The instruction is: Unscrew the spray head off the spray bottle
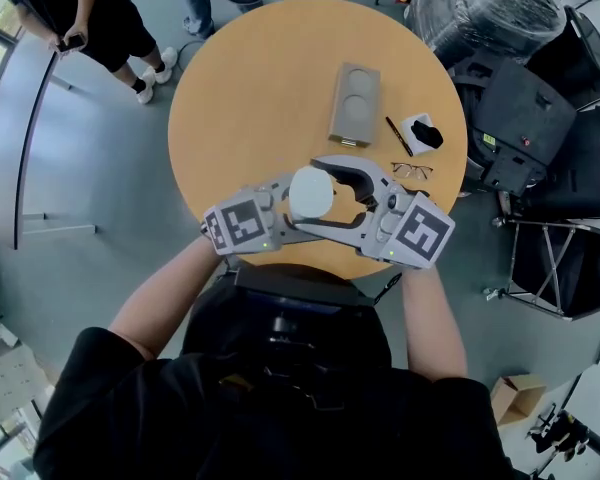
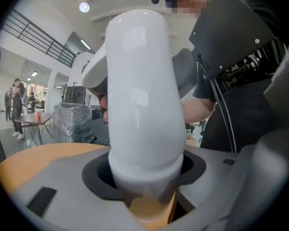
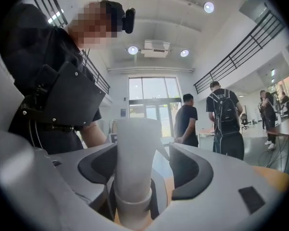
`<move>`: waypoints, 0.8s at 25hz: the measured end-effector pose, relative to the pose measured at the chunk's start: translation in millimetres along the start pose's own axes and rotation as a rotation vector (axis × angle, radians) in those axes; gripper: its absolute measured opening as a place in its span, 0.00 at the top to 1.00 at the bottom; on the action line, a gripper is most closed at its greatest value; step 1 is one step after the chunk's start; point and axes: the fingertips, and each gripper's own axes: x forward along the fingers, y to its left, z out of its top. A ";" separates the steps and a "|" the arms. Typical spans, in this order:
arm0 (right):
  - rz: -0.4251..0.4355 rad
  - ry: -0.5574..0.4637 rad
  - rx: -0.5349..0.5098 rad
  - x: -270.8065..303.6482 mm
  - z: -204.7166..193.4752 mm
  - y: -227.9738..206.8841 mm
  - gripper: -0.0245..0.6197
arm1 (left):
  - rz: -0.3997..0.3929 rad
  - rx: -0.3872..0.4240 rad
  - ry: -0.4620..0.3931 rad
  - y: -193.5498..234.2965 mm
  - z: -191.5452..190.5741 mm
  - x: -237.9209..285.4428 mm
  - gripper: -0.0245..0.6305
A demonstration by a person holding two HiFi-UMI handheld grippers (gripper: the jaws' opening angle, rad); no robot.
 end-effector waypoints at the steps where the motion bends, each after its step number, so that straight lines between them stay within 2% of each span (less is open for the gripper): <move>1: 0.005 0.000 -0.001 0.3 -1.3 0.7 0.43 | -0.004 -0.003 0.004 -1.1 -0.7 0.3 0.52; 3: -0.035 -0.006 0.000 1.9 -4.6 -5.1 0.43 | 0.043 -0.022 0.013 6.1 -4.0 -0.4 0.52; 7: -0.168 -0.037 0.015 2.1 -6.4 -23.0 0.38 | 0.204 -0.059 0.051 32.6 -11.9 -1.2 0.51; 10: -0.301 -0.043 0.018 1.5 -7.4 -34.4 0.37 | 0.305 -0.078 0.065 45.9 -14.0 -1.7 0.51; 13: -0.454 -0.045 0.024 0.2 -8.5 -49.3 0.41 | 0.402 -0.092 0.077 59.0 -16.0 -3.0 0.51; 15: -0.513 -0.054 0.031 -0.2 -8.1 -54.8 0.46 | 0.453 -0.096 0.087 66.4 -17.2 -4.0 0.51; 17: -0.517 -0.061 0.026 0.2 -7.9 -54.7 0.47 | 0.458 -0.095 0.082 67.4 -17.1 -3.1 0.51; 20: -0.438 -0.073 0.033 -1.9 -6.4 -47.5 0.47 | 0.392 -0.080 0.059 57.7 -13.8 -0.1 0.51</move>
